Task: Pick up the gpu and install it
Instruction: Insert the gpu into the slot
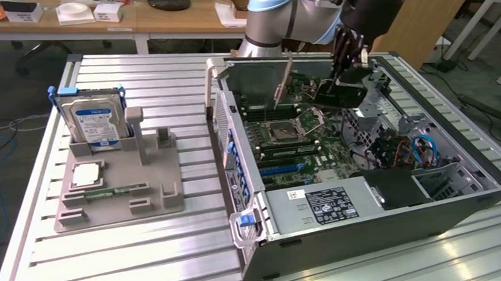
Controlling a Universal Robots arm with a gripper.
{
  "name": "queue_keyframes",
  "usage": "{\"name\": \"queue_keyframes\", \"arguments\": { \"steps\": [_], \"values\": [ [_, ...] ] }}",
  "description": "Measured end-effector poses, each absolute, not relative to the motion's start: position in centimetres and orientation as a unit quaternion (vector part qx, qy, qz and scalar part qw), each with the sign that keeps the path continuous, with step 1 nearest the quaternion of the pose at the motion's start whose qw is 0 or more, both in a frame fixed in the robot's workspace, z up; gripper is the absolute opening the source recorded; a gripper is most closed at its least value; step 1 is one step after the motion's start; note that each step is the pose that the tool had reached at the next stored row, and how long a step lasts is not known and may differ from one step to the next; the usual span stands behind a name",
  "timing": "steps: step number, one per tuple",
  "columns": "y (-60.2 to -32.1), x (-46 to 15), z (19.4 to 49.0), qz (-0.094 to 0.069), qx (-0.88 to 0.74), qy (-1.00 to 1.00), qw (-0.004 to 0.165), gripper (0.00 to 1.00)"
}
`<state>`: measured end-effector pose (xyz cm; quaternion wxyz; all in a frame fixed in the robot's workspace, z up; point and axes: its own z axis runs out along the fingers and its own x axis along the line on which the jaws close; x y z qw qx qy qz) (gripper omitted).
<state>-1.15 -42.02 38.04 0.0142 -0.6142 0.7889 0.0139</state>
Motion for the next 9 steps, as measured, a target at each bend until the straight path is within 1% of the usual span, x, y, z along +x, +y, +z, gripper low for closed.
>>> {"name": "queue_keyframes", "arguments": {
  "steps": [4, 9],
  "values": [
    [-42.17, -1.23, 37.85, 0.009, -0.619, 0.785, 0.021, 0.26],
    [-42.24, -1.25, 37.53, 0.009, -0.639, 0.769, 0.021, 0.26]
  ]
}}
